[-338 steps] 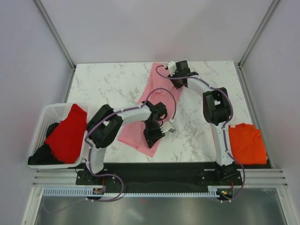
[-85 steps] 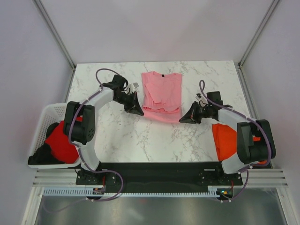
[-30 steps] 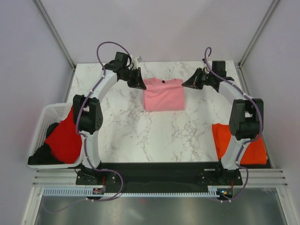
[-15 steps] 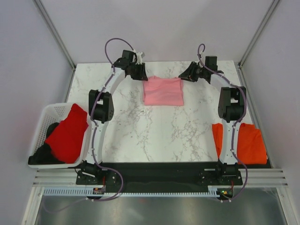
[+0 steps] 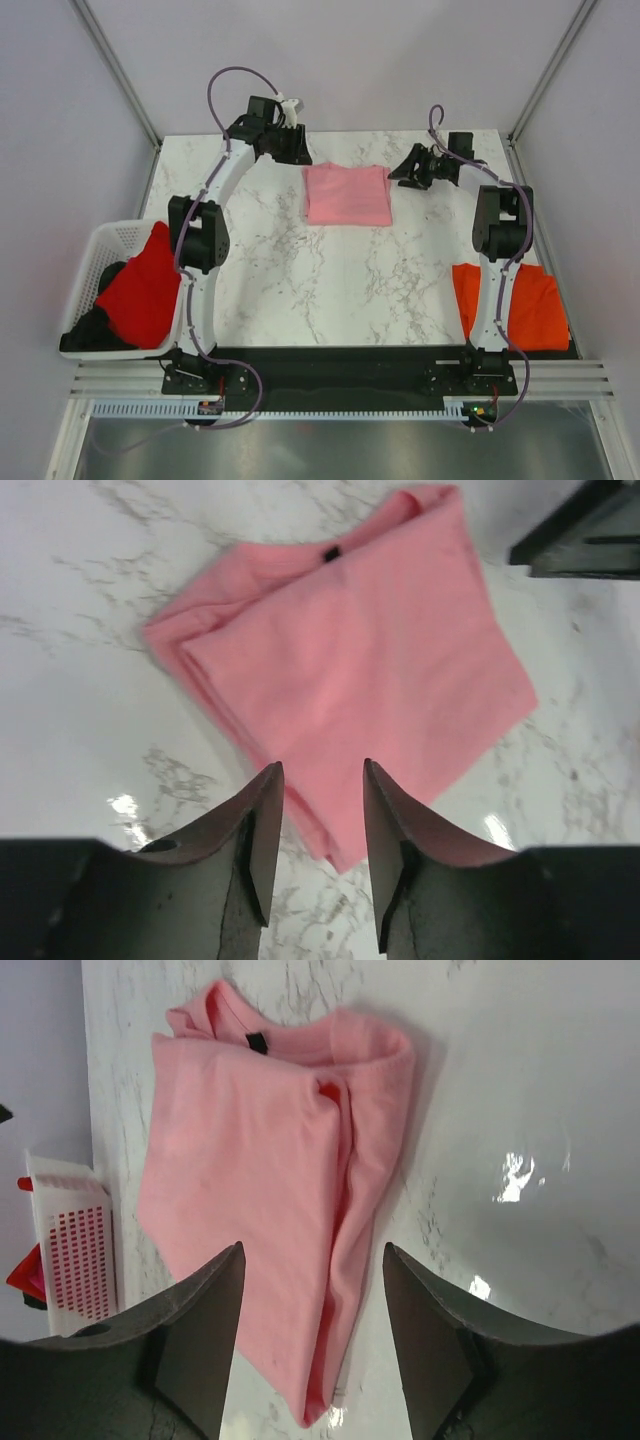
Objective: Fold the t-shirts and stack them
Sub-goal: Neatly place the folded tshirt to the corner
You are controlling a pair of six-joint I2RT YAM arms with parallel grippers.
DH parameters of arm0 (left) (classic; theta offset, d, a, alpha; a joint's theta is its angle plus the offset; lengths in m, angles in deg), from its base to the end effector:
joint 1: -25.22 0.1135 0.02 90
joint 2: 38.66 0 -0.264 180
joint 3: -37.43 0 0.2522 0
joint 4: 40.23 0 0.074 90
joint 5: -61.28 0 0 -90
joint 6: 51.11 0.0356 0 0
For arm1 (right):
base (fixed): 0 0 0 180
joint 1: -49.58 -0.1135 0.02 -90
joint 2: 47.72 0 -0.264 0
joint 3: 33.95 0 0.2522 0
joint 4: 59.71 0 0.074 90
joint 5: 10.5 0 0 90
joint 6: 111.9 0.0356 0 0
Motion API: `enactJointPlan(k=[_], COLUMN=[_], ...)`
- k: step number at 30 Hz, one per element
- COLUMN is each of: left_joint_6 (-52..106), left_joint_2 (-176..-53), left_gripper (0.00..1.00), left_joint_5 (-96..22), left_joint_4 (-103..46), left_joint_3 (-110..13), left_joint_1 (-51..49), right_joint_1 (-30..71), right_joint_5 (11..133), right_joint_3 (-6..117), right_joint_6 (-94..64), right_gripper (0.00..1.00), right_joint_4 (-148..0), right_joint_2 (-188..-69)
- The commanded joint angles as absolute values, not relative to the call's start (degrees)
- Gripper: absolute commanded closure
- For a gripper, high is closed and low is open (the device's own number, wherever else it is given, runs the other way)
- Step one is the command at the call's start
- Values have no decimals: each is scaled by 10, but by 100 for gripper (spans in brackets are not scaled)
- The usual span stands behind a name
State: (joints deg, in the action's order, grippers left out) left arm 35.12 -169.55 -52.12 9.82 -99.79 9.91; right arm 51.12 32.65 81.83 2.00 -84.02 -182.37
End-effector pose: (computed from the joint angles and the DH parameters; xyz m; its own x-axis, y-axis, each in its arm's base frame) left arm 0.4984 -0.1511 0.2672 -0.6993 0.1289 -0.7031 0.4742 0.8196 -0.3214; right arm 0.5164 0.0121 0.1524 -0.8334 0.2996 -0.4644 -0.1923 0.6307 0.7519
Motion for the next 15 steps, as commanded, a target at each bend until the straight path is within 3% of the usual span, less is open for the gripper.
enactJointPlan(k=[1,4,5,15], left_joint_6=[375,375,376,362], left_joint_2=[-1673,-1687,-1691,-1783], left_gripper=[57,59,59,61], left_joint_5=[-690,-757,-764,-774], left_joint_4=[134,144,146,152], left_joint_3=[-965,-936,-931,-945], left_joint_1=[92,83,80,64], right_joint_1=[512,512,512,509], right_joint_5=[270,256,255,264], right_joint_3=[801,809,811,795], right_joint_6=[-10,-7,-5,-4], right_gripper=[34,29,17,18], right_joint_4=[-859,-860,-861,-875], right_joint_2=[-1820,-1842,-1846,-1883])
